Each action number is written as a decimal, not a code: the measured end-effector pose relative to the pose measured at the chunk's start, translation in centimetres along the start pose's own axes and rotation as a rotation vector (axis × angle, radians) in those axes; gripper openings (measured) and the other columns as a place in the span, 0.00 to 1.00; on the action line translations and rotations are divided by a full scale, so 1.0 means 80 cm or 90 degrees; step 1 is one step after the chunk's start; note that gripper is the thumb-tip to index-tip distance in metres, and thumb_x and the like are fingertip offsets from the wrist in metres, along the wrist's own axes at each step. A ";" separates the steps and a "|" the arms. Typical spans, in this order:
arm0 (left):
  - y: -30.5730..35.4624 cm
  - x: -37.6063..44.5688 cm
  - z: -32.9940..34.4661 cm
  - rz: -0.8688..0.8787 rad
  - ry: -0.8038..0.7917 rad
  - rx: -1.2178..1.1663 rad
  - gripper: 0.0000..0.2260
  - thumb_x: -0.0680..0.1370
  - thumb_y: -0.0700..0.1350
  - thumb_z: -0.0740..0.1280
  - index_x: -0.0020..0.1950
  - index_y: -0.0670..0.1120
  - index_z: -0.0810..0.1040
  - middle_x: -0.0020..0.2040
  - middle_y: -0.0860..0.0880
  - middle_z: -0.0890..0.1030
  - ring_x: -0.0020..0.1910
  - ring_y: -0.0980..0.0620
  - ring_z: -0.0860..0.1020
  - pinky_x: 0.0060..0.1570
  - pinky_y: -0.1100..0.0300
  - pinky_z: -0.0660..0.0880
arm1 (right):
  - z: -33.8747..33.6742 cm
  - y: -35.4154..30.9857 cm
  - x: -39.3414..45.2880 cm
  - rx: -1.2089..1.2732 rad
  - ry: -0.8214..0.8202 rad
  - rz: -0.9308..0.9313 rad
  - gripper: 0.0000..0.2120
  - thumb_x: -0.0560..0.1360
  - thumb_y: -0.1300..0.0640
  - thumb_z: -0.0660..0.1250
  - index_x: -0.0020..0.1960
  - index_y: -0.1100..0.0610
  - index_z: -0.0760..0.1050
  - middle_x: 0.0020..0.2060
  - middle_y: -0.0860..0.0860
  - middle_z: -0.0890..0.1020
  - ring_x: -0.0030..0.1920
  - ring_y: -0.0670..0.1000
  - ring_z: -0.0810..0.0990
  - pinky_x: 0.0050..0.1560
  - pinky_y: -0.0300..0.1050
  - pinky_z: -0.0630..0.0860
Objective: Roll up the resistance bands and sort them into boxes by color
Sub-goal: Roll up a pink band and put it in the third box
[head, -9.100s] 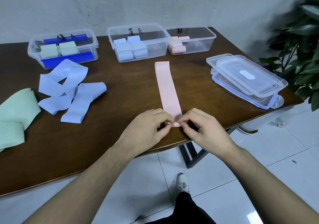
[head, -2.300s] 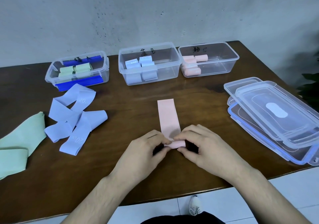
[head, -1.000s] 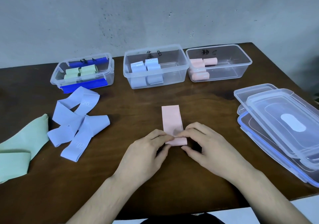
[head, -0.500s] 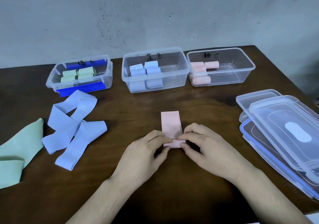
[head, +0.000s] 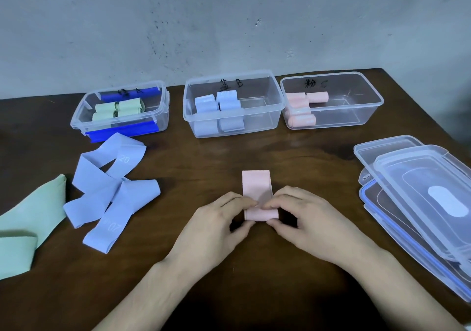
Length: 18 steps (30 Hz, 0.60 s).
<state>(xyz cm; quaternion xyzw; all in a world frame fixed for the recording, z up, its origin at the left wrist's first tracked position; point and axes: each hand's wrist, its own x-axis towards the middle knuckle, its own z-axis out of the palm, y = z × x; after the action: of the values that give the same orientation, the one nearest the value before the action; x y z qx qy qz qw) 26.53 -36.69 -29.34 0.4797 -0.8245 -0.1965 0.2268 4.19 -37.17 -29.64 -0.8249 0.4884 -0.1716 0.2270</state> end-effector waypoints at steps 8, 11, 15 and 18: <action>0.009 -0.024 0.001 0.000 -0.049 0.019 0.09 0.77 0.51 0.70 0.57 0.55 0.82 0.55 0.63 0.76 0.38 0.69 0.72 0.38 0.79 0.67 | 0.002 -0.009 -0.021 -0.028 -0.016 -0.009 0.13 0.77 0.45 0.67 0.60 0.43 0.79 0.51 0.33 0.73 0.54 0.40 0.70 0.52 0.34 0.70; 0.008 -0.021 0.002 -0.020 -0.041 0.015 0.11 0.79 0.53 0.66 0.60 0.56 0.81 0.56 0.65 0.72 0.39 0.60 0.76 0.36 0.74 0.70 | 0.002 -0.009 -0.023 -0.026 0.005 -0.004 0.16 0.76 0.44 0.67 0.63 0.42 0.78 0.52 0.31 0.70 0.54 0.39 0.70 0.51 0.34 0.71; 0.007 -0.016 0.004 -0.041 -0.034 0.015 0.12 0.80 0.53 0.66 0.61 0.55 0.81 0.56 0.64 0.71 0.41 0.59 0.76 0.38 0.70 0.73 | 0.005 -0.011 -0.023 -0.023 0.009 -0.005 0.14 0.75 0.49 0.71 0.60 0.41 0.76 0.52 0.29 0.67 0.55 0.37 0.70 0.50 0.31 0.68; 0.008 -0.015 0.004 -0.032 -0.025 0.007 0.12 0.79 0.54 0.64 0.62 0.56 0.80 0.57 0.65 0.71 0.40 0.57 0.77 0.38 0.68 0.74 | 0.007 -0.009 -0.020 -0.012 0.018 0.015 0.12 0.77 0.50 0.69 0.60 0.41 0.77 0.53 0.31 0.71 0.55 0.35 0.70 0.51 0.30 0.68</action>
<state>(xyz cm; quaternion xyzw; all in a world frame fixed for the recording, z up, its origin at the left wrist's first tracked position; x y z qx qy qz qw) 26.44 -35.27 -29.48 0.4973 -0.8176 -0.2072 0.2032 4.24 -35.36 -29.80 -0.8188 0.5026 -0.1763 0.2141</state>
